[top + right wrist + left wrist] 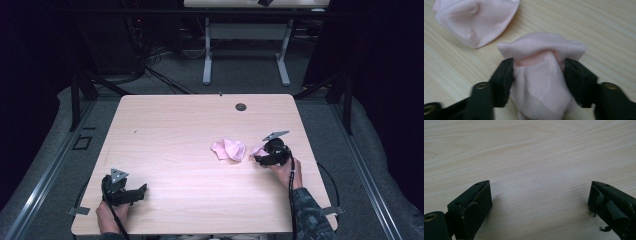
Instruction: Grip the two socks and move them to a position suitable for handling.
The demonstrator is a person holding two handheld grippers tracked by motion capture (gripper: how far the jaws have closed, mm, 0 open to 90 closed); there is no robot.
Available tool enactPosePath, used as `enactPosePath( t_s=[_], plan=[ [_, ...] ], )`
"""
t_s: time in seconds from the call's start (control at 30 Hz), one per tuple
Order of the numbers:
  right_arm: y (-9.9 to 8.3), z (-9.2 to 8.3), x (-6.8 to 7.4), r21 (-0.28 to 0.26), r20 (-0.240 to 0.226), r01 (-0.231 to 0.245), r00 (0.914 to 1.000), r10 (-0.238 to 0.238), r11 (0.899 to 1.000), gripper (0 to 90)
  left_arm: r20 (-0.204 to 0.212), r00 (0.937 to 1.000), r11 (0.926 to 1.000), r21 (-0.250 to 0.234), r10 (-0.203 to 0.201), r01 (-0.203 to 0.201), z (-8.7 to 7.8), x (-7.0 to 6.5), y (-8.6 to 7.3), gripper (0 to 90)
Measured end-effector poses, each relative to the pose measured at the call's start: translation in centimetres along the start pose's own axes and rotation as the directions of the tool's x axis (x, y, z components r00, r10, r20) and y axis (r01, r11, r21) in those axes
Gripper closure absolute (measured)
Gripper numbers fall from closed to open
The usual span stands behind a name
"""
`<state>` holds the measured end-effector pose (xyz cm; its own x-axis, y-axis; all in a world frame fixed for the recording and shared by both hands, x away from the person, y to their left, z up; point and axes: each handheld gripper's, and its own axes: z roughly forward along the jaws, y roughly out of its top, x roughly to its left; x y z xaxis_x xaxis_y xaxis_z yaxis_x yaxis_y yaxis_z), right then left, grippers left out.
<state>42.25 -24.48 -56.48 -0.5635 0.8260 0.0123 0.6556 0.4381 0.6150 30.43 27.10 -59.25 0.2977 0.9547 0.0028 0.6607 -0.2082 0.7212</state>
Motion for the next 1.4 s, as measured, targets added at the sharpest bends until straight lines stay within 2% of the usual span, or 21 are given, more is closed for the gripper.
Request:
enactPosePath(
  t_s=[0.13, 0.23, 0.33, 0.43, 0.47, 0.5, 0.53, 0.57, 0.63, 0.7, 0.73, 0.83, 0.93, 0.97, 1.0, 1.1, 1.2, 1.27, 1.3, 1.33, 1.4],
  plan=[
    [-0.5, -0.2, -0.3, -0.028, -0.008, -0.008, 0.9999, 0.008, 1.000, 69.7, 0.001, 1.0000, 1.0000, -0.001, 0.000, 0.000, 0.0, 0.0, 0.0, 5.5],
    [-0.9, -0.3, -0.6, -0.057, -0.023, -0.042, 0.9989, 0.040, 0.997, 75.4, 0.001, 1.0000, 1.0000, 0.002, -0.001, 0.001, 0.0, 0.0, 0.0, 5.7],
    [-0.9, -1.0, -0.2, -0.062, -0.009, -0.036, 0.9993, 0.036, 0.997, 76.4, 0.002, 1.0000, 1.0000, -0.003, 0.000, 0.000, 0.0, 0.0, 0.0, 5.8],
    [-0.6, -3.7, 1.5, -0.114, -0.048, -0.015, 0.9988, 0.009, 0.993, 76.3, 0.002, 1.0000, 1.0000, -0.002, 0.000, 0.000, 0.0, 0.0, 0.0, 5.8],
    [-0.6, -3.7, 1.5, -0.114, -0.048, -0.015, 0.9988, 0.009, 0.993, 76.3, 0.002, 1.0000, 1.0000, -0.002, -0.001, 0.001, 0.0, 0.0, 0.0, 5.8],
    [-0.5, -5.2, 2.8, -0.133, -0.076, 0.001, 0.9970, -0.011, 0.991, 76.3, 0.001, 1.0000, 1.0000, -0.002, 0.000, 0.000, 0.0, 0.0, 0.0, 5.9],
    [-0.5, -5.2, 2.8, -0.133, -0.076, 0.001, 0.9970, -0.011, 0.991, 76.3, 0.000, 1.0000, 1.0000, -0.002, 0.000, 0.000, 0.0, 0.0, 0.0, 5.9],
    [-0.5, -6.4, 4.3, -0.154, -0.105, 0.035, 0.9931, -0.052, 0.987, 76.3, -0.001, 1.0000, 1.0000, -0.003, -0.001, 0.001, 0.0, 0.0, 0.0, 6.1],
    [-0.6, -6.8, 5.1, -0.163, -0.126, 0.046, 0.9897, -0.067, 0.986, 76.2, 0.000, 1.0000, 1.0000, -0.003, -0.001, 0.001, 0.0, 0.0, 0.0, 6.1],
    [-0.9, -7.5, 7.8, -0.173, -0.197, 0.072, 0.9746, -0.107, 0.982, 76.1, 0.000, 1.0000, 1.0000, -0.003, -0.001, 0.001, 0.0, 0.0, 0.0, 6.1],
    [-0.9, -7.5, 7.8, -0.173, -0.197, 0.072, 0.9746, -0.107, 0.982, 76.1, 0.000, 1.0000, 1.0000, -0.003, -0.001, 0.001, 0.0, 0.0, 0.0, 6.1],
    [-1.4, -7.5, 10.6, -0.168, -0.265, 0.105, 0.9529, -0.147, 0.980, 75.9, 0.000, 1.0000, 1.0000, -0.003, -0.002, 0.002, 0.0, 0.0, 0.0, 6.1],
    [-1.8, -6.9, 13.3, -0.154, -0.328, 0.139, 0.9268, -0.183, 0.978, 75.5, -0.001, 1.0000, 1.0000, -0.006, -0.007, 0.007, 0.0, 0.0, 0.0, 6.5],
    [-2.2, -6.0, 15.0, -0.122, -0.359, 0.197, 0.9049, -0.228, 0.973, 74.8, -0.002, 1.0000, 1.0000, -0.007, -0.005, 0.005, 0.0, 0.0, 0.0, 6.5],
    [-2.2, -6.0, 15.0, -0.122, -0.359, 0.197, 0.9049, -0.228, 0.973, 74.8, -0.002, 1.0000, 1.0000, -0.007, -0.005, 0.005, 0.0, 0.0, 0.0, 6.7],
    [-2.8, -4.5, 16.6, -0.086, -0.386, 0.242, 0.8862, -0.256, 0.967, 74.0, 0.001, 1.0000, 1.0000, -0.006, -0.006, 0.006, 0.0, 0.0, 0.0, 6.8],
    [-3.3, -3.4, 17.7, -0.047, -0.380, 0.272, 0.8850, -0.269, 0.961, 63.6, 0.002, 1.0000, 1.0000, -0.007, -0.004, 0.004, 0.0, 0.0, 0.0, 7.1],
    [-3.6, -3.1, 17.9, -0.031, -0.373, 0.276, 0.8887, -0.267, 0.961, 48.3, 0.002, 1.0000, 1.0000, -0.007, -0.004, 0.004, 0.0, 0.0, 0.0, 7.1],
    [-3.7, -3.4, 17.8, -0.044, -0.381, 0.268, 0.8858, -0.265, 0.962, 31.2, 0.002, 1.0000, 1.0000, -0.007, -0.005, 0.005, 0.0, 0.0, 0.0, 7.1],
    [-3.7, -3.4, 17.8, -0.044, -0.381, 0.268, 0.8858, -0.265, 0.962, 31.2, 0.002, 1.0000, 1.0000, -0.007, -0.005, 0.005, 0.0, 0.0, 0.0, 7.1],
    [-3.4, -4.1, 17.2, -0.053, -0.380, 0.265, 0.8862, -0.265, 0.963, 20.5, 0.002, 1.0000, 1.0000, -0.007, -0.005, 0.005, 0.0, 0.0, 0.0, 7.1]
  ],
)
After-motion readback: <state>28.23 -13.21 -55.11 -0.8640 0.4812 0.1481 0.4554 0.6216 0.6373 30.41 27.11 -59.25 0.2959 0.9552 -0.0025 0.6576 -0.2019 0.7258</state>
